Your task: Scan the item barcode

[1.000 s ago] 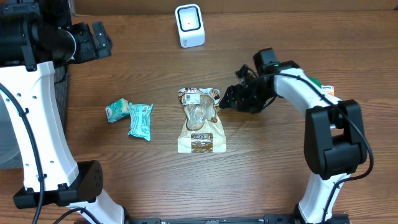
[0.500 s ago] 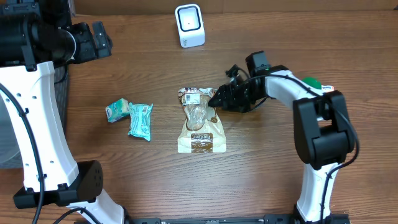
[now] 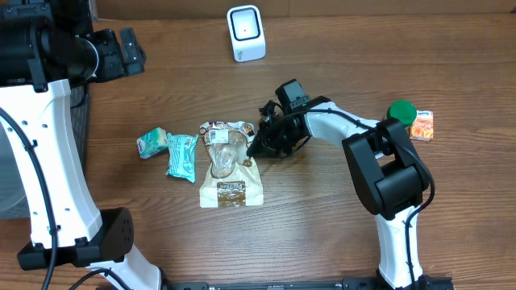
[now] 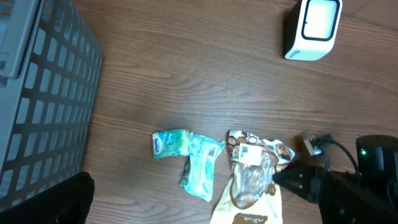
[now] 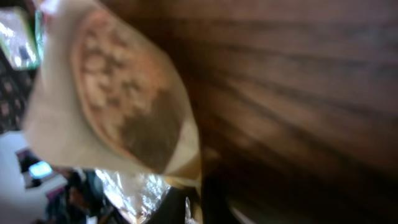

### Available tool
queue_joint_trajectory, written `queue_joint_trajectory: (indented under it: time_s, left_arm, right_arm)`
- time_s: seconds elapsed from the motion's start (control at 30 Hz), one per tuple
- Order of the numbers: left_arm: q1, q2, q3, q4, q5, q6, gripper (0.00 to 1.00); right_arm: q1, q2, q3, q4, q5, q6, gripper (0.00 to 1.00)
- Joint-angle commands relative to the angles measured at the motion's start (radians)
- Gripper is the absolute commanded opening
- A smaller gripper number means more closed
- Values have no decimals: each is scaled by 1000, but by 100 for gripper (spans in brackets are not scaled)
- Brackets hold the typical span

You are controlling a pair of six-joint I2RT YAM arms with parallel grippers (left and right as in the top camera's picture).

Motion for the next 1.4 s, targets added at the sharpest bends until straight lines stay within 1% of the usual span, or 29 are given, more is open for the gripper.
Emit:
queue_joint_trajectory:
  time_s: [0.0, 0.1, 0.2, 0.33, 0.53, 0.7, 0.83, 0.9, 1.03, 1.2, 1.23, 1.27, 1.3, 1.33, 1.37]
  left_arm:
    - [-6, 3, 10, -2, -6, 17, 100]
    - [-6, 3, 10, -2, -6, 17, 99]
    - [-6, 3, 10, -2, -6, 17, 99]
    - [-6, 3, 10, -2, -7, 17, 100]
    - [-6, 3, 10, -2, -6, 17, 99]
    - [-6, 3, 10, -2, -6, 17, 100]
    - [-6, 3, 10, -2, -6, 17, 100]
    - [-6, 3, 10, -2, -6, 17, 100]
    - [-6, 3, 10, -2, -6, 17, 99]
    - [-6, 3, 10, -2, -6, 17, 100]
    - [-6, 3, 10, -2, -6, 17, 100]
    - [-6, 3, 10, -2, -6, 17, 99]
    - [-6, 3, 10, -2, -6, 17, 100]
    - [-6, 3, 10, -2, -6, 17, 100]
    - [-6, 3, 10, -2, -6, 17, 99]
  right_arm:
    - [-5, 66, -33, 7, 155, 58, 4]
    - [-5, 64, -32, 11, 134, 35, 4]
    - [-15, 42, -31, 13, 57, -42, 4]
    - [-28, -50, -29, -18, 48, -115, 4]
    - [-29, -265, -22, -128, 190, -142, 4]
    - [-22, -401, 37, -330, 314, -187, 4]
    - [-8, -414, 131, -525, 417, -222, 4]
    - [6, -414, 161, -576, 466, -220, 4]
    - [29, -405, 167, -589, 545, -186, 4]
    - [47, -353, 156, -572, 560, -161, 4]
    - [53, -340, 150, -557, 556, -156, 13]
    - [61, -320, 145, -542, 554, -155, 26]
    - [69, -300, 145, -531, 551, -155, 34]
    - [77, -278, 145, -518, 540, -156, 39]
    - [87, -251, 145, -500, 523, -156, 41]
